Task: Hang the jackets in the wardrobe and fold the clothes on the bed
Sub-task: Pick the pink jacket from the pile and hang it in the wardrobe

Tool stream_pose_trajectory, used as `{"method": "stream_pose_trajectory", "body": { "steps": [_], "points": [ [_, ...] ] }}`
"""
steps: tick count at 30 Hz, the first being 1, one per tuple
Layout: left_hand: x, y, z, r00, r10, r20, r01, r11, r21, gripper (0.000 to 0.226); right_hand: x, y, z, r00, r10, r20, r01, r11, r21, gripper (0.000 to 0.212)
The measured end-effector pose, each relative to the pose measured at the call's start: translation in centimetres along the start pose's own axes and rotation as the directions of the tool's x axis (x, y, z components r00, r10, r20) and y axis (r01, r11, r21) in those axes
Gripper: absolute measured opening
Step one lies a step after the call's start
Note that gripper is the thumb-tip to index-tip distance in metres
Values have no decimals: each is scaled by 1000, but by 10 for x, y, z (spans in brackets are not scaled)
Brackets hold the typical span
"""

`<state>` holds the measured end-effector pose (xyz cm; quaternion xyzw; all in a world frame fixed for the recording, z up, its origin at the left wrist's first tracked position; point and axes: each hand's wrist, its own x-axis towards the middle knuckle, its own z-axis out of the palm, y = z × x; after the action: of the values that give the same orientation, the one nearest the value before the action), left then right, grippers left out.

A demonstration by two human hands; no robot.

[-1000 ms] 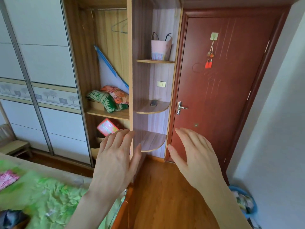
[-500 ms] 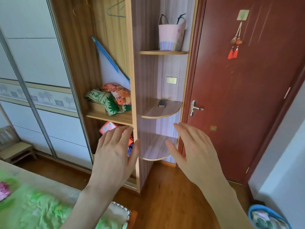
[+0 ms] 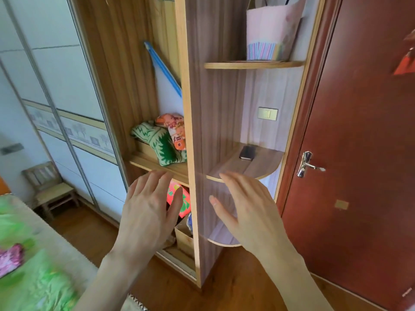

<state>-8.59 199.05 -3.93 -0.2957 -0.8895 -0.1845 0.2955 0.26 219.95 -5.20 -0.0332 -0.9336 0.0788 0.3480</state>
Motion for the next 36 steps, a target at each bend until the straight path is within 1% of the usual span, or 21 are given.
{"method": "stream_pose_trajectory", "body": {
  "steps": [3,6,9,12,17,21,25,27,32,36],
  "points": [
    [20,-6,18,998,-57,-6,57,998,40,46,34,16,31,998,-51,32,48,996,79,62],
    [32,-24,29,994,-107,-38,110,991,78,45,69,17,60,991,-126,54,117,984,134,63],
    [45,-52,39,981,-186,-62,192,976,107,47,109,9,90,975,-209,74,191,961,201,65],
    [56,-83,53,961,-257,-107,270,953,135,45,147,-4,125,954,-292,65,264,926,271,58],
    [80,-143,81,924,-344,-169,369,917,149,42,215,-27,188,912,-406,55,374,880,293,56],
    [113,-200,106,901,-383,-205,416,896,157,42,279,-59,244,884,-467,24,437,843,313,58],
    [145,-270,119,863,-439,-251,483,862,155,44,343,-103,305,864,-503,28,455,803,386,58],
    [153,-305,121,847,-454,-277,510,841,181,46,369,-127,340,850,-527,11,475,775,417,56],
    [158,-369,113,773,-565,-288,629,742,233,40,406,-184,404,800,-597,59,502,720,479,59],
    [150,-411,99,710,-621,-333,704,639,309,45,425,-227,427,767,-641,22,526,648,552,59]
  ]
}}
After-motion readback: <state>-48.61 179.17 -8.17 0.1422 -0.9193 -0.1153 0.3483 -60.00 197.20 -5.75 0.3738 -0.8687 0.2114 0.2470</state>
